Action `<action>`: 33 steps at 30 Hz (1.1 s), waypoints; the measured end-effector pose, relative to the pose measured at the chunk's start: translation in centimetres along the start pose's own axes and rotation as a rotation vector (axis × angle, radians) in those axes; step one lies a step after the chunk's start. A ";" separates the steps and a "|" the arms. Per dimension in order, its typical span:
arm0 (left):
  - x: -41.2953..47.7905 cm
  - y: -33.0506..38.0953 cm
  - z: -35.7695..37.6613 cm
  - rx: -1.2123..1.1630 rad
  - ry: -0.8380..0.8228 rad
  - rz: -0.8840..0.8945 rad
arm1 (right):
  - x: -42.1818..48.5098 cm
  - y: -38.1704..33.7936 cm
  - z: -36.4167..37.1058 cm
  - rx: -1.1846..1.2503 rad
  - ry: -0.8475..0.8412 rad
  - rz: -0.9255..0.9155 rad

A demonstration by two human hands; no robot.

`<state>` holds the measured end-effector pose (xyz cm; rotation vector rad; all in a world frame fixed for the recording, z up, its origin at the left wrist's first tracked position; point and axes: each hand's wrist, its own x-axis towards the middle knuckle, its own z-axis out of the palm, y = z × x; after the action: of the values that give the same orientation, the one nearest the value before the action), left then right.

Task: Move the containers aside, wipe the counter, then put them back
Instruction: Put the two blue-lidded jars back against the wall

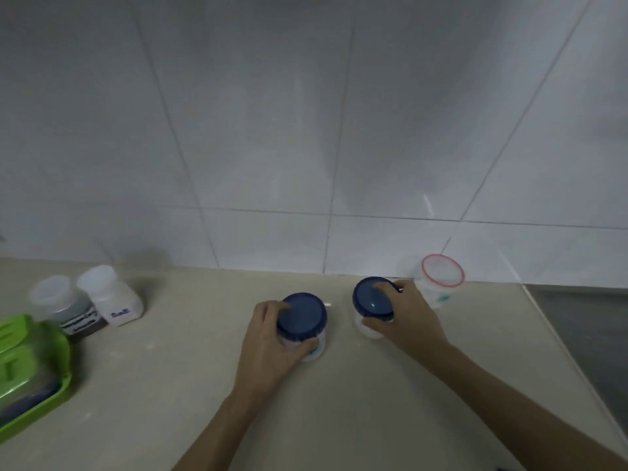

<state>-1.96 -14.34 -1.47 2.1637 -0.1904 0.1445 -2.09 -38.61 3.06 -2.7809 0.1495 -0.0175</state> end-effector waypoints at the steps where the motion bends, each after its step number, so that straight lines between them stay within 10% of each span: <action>1: 0.3 0.7 1.3 0.003 -0.023 0.023 | 0.2 1.0 -0.1 -0.059 0.005 -0.011; 8: 3.5 4.8 7.4 0.035 -0.018 0.015 | 2.8 4.6 -0.6 -0.360 0.108 -0.092; 33: 9.6 6.0 12.9 0.097 -0.017 -0.025 | 7.3 6.8 -0.7 -0.273 0.059 -0.095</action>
<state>6.67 -29.11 -2.14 2.2636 -0.1691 0.1231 4.46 -46.02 1.30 -3.0597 0.0364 -0.1117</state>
